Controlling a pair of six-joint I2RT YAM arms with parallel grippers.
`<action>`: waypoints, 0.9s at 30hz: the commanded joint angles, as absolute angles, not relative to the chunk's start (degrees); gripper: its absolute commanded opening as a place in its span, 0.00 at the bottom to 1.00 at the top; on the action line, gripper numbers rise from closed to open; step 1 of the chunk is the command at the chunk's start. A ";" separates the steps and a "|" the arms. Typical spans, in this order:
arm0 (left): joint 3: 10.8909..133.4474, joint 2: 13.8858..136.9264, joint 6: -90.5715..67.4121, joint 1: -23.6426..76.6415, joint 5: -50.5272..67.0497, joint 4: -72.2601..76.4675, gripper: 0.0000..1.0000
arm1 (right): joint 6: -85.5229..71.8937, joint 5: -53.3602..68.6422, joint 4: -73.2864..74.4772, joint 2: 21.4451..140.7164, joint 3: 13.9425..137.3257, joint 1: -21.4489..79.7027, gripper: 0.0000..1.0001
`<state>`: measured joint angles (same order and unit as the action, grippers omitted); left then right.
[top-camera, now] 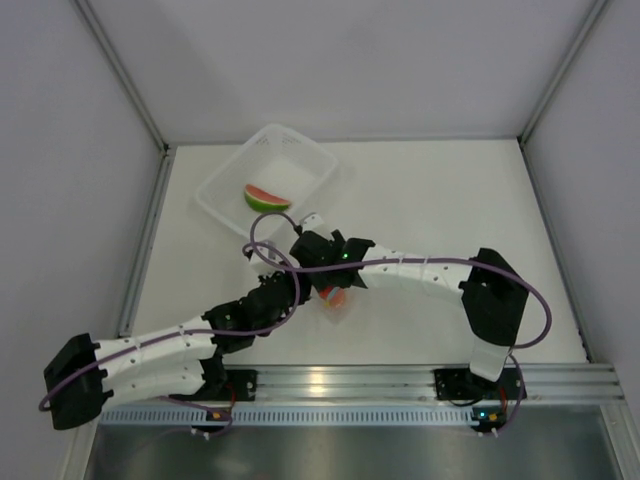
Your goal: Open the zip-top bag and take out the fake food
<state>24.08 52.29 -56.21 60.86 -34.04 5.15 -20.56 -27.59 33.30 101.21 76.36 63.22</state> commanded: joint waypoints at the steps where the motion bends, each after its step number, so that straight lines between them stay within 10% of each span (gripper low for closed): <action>1: 27.24 52.91 -54.67 62.14 -28.13 8.35 0.00 | -25.31 -30.58 33.13 103.09 83.93 64.60 0.39; 27: 26.28 55.55 -56.25 63.28 -33.05 7.38 0.00 | -28.12 -15.12 19.08 84.55 69.34 60.38 0.32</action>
<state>25.36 54.94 -55.00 62.83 -33.91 6.59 -25.74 -17.69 28.93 85.43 69.28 60.95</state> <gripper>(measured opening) 0.020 0.642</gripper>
